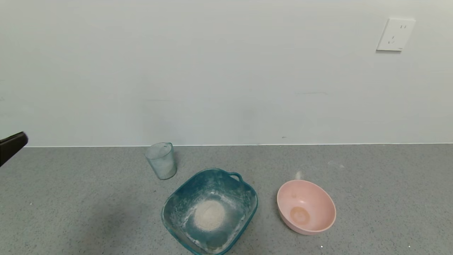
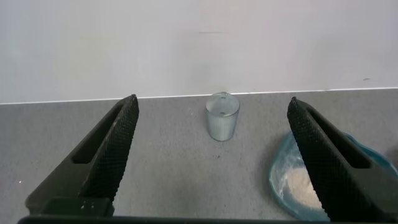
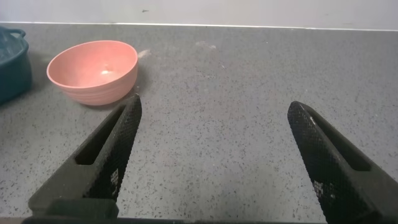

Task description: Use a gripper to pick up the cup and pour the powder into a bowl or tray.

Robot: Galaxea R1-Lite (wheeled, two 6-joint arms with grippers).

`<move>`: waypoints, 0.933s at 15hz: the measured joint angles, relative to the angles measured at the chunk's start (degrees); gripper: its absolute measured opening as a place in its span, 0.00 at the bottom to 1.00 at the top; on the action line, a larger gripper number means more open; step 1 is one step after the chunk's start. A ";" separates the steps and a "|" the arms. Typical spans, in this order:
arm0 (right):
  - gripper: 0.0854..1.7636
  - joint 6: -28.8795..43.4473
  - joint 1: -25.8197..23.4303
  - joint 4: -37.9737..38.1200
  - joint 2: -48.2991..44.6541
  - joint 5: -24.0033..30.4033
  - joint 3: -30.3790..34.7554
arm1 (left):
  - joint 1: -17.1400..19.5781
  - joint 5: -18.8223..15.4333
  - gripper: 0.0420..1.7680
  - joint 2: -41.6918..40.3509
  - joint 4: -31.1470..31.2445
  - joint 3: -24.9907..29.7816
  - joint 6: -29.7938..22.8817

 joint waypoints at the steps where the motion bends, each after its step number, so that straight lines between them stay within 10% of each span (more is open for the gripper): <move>1: 0.97 0.02 0.00 0.00 0.00 -0.02 0.00 | -0.13 -0.11 0.97 -3.33 3.19 0.12 0.06; 6: 0.97 0.05 0.00 0.01 0.00 0.00 0.00 | -2.76 -0.41 0.97 -19.85 16.36 1.44 0.72; 14: 0.97 0.02 0.00 0.01 0.00 0.02 0.00 | -4.66 0.23 0.97 -37.78 18.37 10.23 3.27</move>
